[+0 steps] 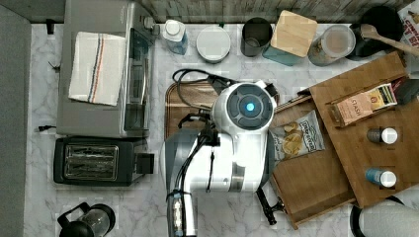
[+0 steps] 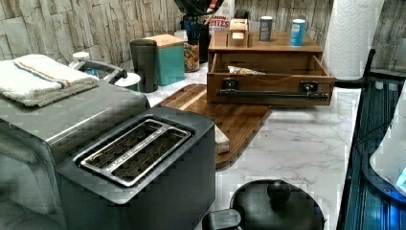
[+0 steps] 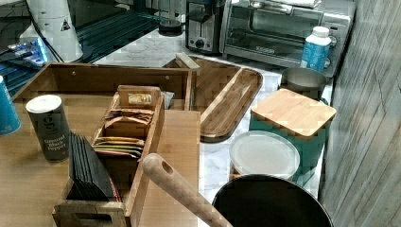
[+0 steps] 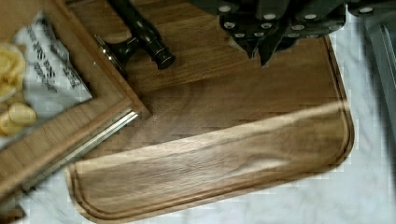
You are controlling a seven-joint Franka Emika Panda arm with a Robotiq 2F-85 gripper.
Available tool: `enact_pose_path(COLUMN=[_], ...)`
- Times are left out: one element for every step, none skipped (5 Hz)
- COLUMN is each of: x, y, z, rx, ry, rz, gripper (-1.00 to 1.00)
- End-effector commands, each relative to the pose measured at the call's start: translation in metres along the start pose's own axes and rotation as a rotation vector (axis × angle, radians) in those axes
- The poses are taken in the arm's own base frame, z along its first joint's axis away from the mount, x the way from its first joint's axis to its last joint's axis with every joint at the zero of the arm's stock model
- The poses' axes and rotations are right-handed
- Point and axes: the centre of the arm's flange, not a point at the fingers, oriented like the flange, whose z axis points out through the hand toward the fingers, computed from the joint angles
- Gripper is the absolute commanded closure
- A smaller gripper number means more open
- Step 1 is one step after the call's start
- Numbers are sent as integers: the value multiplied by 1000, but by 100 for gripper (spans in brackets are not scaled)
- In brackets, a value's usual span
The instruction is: Close the drawer.
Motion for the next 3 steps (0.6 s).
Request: enact_pose_path(x=[-98,-116,-133], y=[-15,-11,-7], z=[56,97,130], rx=[-30,-64,-81], ry=[-30,-72,-93], rz=[-455,-568,-589], gripper=[100,100,100])
